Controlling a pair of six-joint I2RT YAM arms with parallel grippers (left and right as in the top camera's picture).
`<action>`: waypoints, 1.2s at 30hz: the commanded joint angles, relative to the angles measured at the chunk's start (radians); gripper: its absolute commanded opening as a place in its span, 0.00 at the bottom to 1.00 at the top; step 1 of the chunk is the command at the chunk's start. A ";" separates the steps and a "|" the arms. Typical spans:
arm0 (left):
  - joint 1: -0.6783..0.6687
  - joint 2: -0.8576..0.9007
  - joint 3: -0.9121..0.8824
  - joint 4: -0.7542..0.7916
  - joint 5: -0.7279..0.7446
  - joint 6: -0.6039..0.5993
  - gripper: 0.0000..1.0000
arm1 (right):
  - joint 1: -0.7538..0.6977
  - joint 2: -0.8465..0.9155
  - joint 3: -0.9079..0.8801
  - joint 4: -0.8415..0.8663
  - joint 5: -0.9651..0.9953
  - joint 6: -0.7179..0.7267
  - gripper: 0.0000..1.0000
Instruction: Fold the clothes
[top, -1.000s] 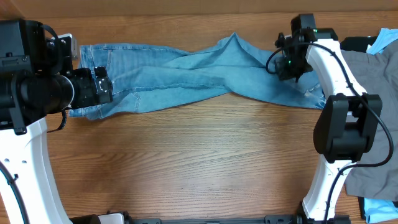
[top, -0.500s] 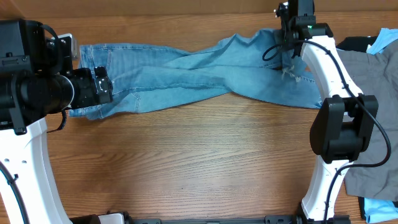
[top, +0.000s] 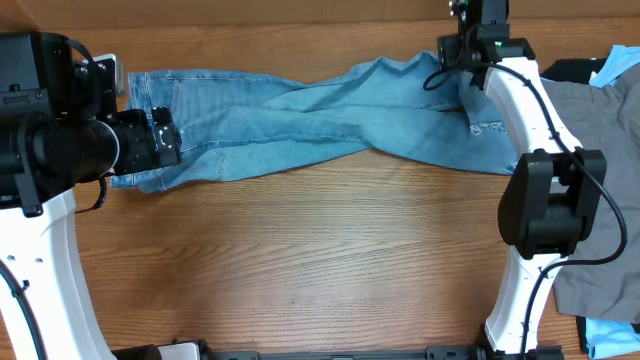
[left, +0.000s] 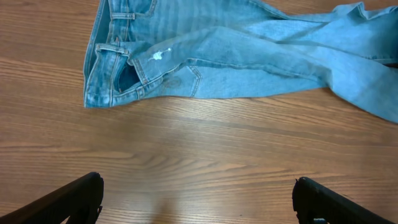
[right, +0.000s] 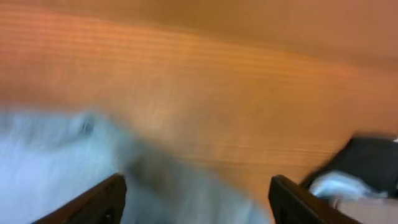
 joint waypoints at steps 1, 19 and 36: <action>-0.004 0.004 -0.002 0.001 -0.006 -0.014 1.00 | 0.005 -0.068 0.024 -0.127 -0.185 0.040 0.43; -0.004 0.004 -0.002 0.001 -0.006 -0.014 1.00 | 0.015 -0.034 -0.203 -0.026 -0.251 0.251 0.04; -0.004 0.004 -0.002 0.001 -0.006 -0.014 1.00 | -0.008 -0.032 0.040 0.213 0.206 0.040 0.04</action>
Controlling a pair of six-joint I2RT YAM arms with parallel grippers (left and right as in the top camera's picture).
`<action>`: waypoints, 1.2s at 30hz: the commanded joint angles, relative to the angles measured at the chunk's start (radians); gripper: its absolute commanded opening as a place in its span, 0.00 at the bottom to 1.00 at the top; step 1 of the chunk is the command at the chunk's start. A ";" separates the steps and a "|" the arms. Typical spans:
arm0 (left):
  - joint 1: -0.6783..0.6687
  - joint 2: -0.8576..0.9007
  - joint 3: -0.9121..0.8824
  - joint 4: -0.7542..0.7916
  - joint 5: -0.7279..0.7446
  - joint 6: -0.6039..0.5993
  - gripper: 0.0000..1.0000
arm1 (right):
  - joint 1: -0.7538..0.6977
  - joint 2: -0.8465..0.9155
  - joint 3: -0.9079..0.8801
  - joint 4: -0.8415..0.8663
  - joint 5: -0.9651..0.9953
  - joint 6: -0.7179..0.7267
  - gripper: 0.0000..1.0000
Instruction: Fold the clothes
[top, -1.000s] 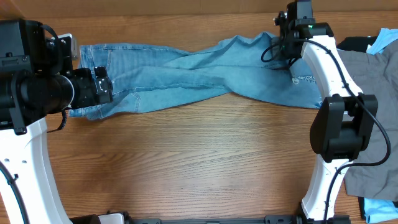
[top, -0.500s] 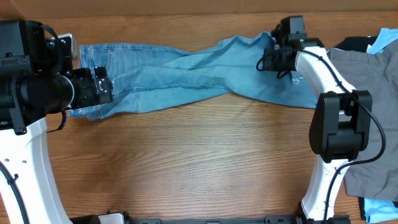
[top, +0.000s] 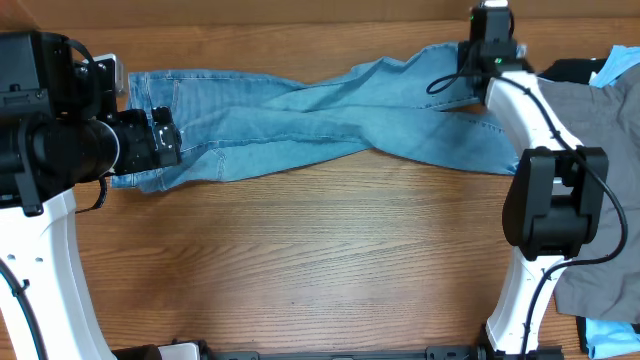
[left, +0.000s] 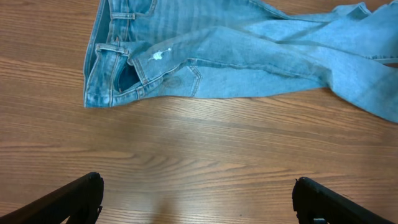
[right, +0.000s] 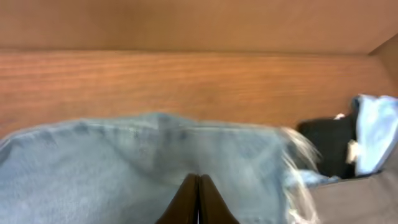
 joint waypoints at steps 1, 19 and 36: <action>-0.004 0.003 -0.002 0.001 -0.006 -0.014 1.00 | 0.018 -0.021 0.209 -0.126 -0.027 -0.018 0.04; -0.004 0.003 -0.002 0.001 -0.006 -0.014 1.00 | 0.033 -0.029 0.322 -0.754 -0.916 0.062 0.04; -0.004 0.003 -0.002 0.001 -0.006 -0.014 1.00 | 0.124 -0.031 0.322 -0.965 -0.725 0.306 0.04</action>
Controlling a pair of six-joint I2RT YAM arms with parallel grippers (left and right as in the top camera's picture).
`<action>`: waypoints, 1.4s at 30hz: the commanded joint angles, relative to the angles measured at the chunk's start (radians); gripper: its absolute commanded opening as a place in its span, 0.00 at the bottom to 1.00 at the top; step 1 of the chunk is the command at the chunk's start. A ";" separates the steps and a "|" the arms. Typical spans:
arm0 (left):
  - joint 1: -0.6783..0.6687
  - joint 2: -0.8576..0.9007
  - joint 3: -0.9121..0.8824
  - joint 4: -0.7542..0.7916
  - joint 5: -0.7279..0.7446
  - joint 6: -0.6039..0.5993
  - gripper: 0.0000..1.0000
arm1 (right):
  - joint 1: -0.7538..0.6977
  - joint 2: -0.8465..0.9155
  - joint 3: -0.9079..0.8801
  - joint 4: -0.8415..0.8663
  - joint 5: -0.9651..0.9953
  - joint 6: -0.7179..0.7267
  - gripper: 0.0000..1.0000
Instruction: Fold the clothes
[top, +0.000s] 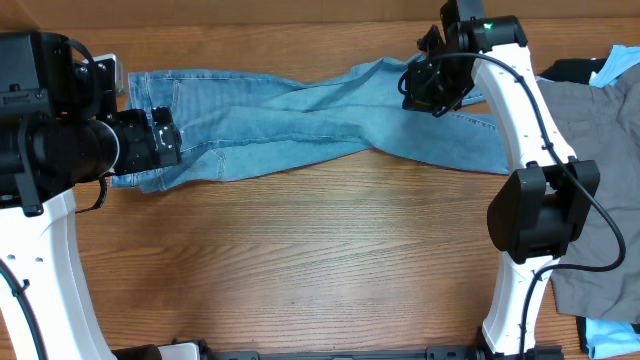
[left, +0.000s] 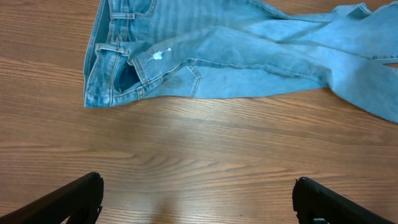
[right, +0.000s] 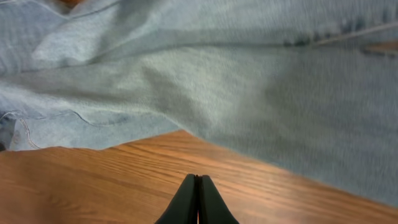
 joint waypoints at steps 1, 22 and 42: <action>-0.004 0.004 -0.002 0.001 -0.006 -0.014 1.00 | 0.021 -0.031 0.018 -0.051 0.069 0.027 0.04; -0.004 0.005 -0.002 0.003 -0.006 -0.014 1.00 | -0.007 -0.031 0.018 -0.332 0.396 0.179 0.04; -0.002 0.005 -0.002 0.034 -0.102 -0.001 1.00 | -0.100 -0.045 0.017 -0.351 0.375 0.133 0.04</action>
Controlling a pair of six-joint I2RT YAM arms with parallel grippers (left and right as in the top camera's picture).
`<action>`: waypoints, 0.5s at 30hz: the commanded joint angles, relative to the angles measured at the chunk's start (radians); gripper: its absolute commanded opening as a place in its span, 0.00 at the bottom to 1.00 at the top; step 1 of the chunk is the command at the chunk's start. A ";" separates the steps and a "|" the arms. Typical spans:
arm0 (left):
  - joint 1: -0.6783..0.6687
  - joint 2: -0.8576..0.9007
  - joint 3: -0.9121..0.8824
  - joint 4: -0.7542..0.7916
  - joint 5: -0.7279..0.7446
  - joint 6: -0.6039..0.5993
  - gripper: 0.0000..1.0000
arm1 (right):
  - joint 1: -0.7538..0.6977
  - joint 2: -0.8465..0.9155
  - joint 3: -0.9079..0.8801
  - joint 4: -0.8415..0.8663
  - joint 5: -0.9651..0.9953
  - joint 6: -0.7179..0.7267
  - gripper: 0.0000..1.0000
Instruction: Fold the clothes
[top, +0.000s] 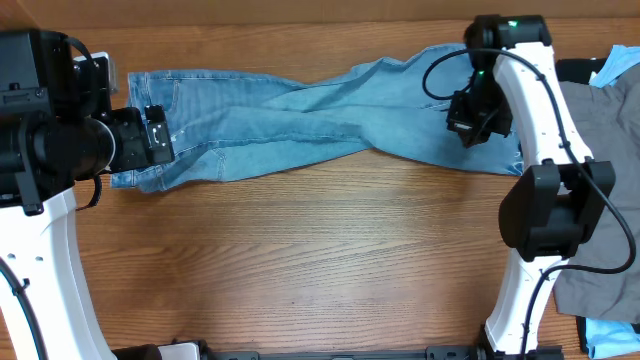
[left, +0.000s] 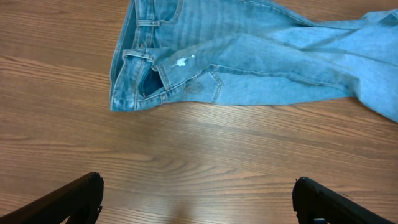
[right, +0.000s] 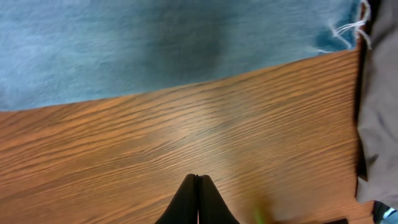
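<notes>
A pair of light blue jeans (top: 300, 110) lies stretched along the far side of the table, waistband to the left and crossed legs to the right. My left gripper (top: 150, 135) hovers by the waistband (left: 134, 81). It is open (left: 198, 199), with bare wood between its fingers. My right gripper (top: 468, 122) is over the leg ends. It is shut (right: 198, 199) with nothing in it, above the wood just below the jeans' edge (right: 155, 50) and near the frayed hem (right: 348, 28).
A grey garment (top: 600, 180) lies at the right edge, also seen as grey cloth (right: 380, 124) in the right wrist view. Black and light blue clothes (top: 610, 65) are piled at the far right corner. The wooden table (top: 320, 260) stretches toward the front.
My right gripper, still shut, has moved from over the middle of the legs rightward and nearer to the leg ends. The left gripper shifted slightly left. The jeans lie as before.
My right gripper was open at the far edge over the leg ends. It then stood shut near the far hem, which had shifted a little. Later it was shut over the crossed legs, and now it is by the near hem. The left gripper stayed open by the waistband.
</notes>
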 joint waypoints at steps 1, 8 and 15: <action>-0.002 0.003 0.000 0.057 -0.013 -0.006 1.00 | -0.009 -0.045 0.017 0.001 -0.016 -0.036 0.04; -0.002 0.023 -0.001 0.119 -0.027 -0.005 1.00 | -0.009 -0.045 0.017 0.007 -0.015 -0.044 0.04; 0.001 0.188 -0.033 0.105 -0.027 -0.005 1.00 | -0.007 -0.045 -0.134 0.172 -0.019 -0.044 0.04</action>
